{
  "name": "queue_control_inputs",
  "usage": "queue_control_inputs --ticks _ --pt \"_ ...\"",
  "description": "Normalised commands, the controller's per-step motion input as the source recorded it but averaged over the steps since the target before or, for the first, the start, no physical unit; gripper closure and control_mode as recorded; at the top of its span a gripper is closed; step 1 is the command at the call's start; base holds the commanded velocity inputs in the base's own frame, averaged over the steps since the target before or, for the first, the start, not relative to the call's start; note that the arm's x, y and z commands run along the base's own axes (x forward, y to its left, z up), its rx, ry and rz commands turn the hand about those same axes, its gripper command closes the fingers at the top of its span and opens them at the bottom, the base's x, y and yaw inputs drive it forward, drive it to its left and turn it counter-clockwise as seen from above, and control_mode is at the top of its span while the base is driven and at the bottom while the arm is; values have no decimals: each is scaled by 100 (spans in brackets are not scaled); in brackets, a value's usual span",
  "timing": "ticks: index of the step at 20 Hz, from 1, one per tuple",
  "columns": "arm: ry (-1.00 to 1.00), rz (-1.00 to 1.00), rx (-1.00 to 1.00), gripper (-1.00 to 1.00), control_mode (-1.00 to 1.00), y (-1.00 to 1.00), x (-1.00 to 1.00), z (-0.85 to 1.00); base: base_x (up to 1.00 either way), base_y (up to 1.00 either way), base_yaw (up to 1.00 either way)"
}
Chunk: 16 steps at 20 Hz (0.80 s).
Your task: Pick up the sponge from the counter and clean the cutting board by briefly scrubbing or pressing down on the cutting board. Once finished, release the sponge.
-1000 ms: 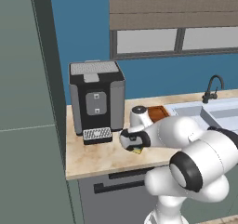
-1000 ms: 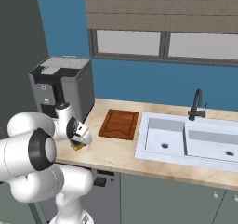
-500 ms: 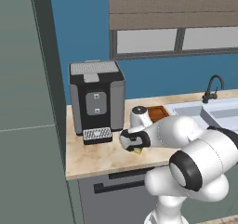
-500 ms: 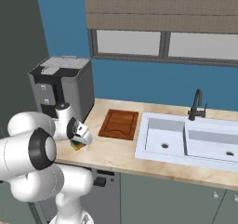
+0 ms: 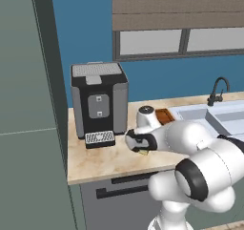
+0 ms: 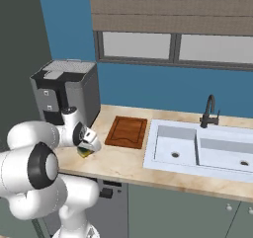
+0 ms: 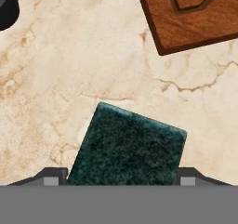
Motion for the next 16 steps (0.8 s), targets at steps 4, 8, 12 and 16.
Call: queue_control_inputs --ticks 4,8,12,16 --pt "-7 4 0 100 -100 -74 -6 41 0 0 0" --pt "-8 5 0 100 -100 -54 2 49 0 0 0" --pt "0 8 1 100 -100 -14 39 29 0 0 0" --pt "0 7 0 100 -100 -6 56 1 0 0 0"
